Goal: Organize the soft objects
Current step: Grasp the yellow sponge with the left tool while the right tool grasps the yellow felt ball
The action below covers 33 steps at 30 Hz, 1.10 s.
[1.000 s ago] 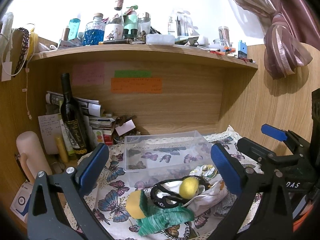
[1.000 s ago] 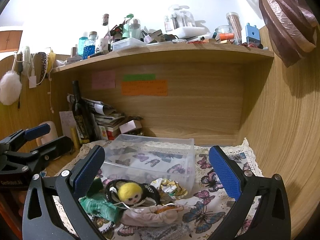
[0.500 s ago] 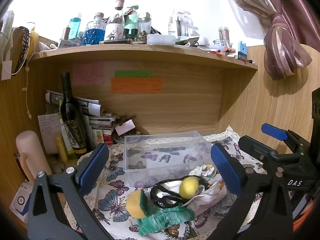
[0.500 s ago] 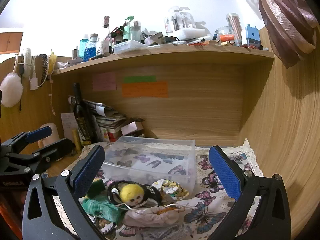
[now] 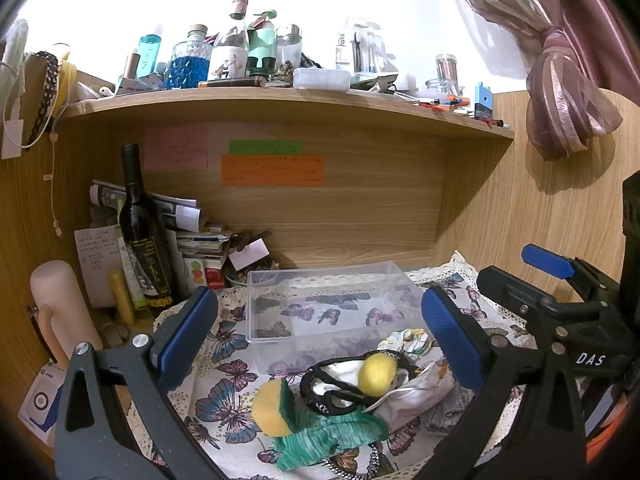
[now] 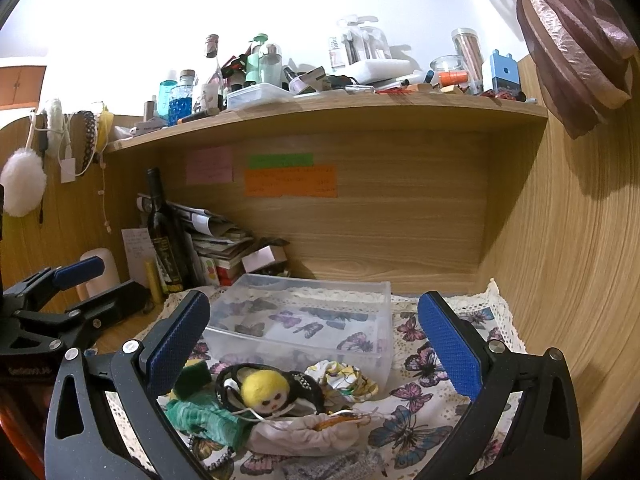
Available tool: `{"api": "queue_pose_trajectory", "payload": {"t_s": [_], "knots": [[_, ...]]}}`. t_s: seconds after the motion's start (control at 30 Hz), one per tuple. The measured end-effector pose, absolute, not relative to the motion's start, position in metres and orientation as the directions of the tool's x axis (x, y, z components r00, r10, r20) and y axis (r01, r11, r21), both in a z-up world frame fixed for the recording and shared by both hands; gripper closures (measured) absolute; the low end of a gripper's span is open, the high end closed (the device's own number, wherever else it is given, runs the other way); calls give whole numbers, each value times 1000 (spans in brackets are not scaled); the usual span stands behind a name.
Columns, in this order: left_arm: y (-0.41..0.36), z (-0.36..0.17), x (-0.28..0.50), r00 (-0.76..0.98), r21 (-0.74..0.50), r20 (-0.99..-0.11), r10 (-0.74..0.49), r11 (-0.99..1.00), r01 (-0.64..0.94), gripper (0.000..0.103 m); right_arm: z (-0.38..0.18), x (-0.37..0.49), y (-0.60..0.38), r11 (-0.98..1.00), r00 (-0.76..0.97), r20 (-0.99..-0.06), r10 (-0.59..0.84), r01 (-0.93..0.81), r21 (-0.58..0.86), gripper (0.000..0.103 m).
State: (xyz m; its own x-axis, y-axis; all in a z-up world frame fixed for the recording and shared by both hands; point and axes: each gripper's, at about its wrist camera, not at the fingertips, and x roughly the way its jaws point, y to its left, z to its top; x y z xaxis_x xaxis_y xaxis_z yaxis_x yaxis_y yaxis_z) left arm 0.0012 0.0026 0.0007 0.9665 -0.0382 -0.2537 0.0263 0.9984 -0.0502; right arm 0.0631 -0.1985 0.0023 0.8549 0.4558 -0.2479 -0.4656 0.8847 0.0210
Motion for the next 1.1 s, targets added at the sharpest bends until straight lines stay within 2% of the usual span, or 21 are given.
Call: {"api": "queue_pose_trajectory", "payload": {"t_s": [0.6,0.67,0.73,0.9,1.1], "knots": [[6,-6,5,962,-73,-260,-89,995,73,0,-2,70,-196,877,840,-269,471,-480,36,0],[10,-9,8,961,-81,-265,-77,995,58,3,-4,70,-194,873,837,-265,478,-487,36,0],[15,-11,11,957,-82,-283,-64,996,43,20,-6,70,-192,872,838,-260,479,-488,33,0],[34,-22,17,942,-108,-333,-35,994,-1,21,-12,78,-187,868,828,-280,485,-495,38,16],[48,-52,29,900,-106,-435,-17,994,-33,22,-30,90,-172,834,767,-360,531,-547,64,28]]}}
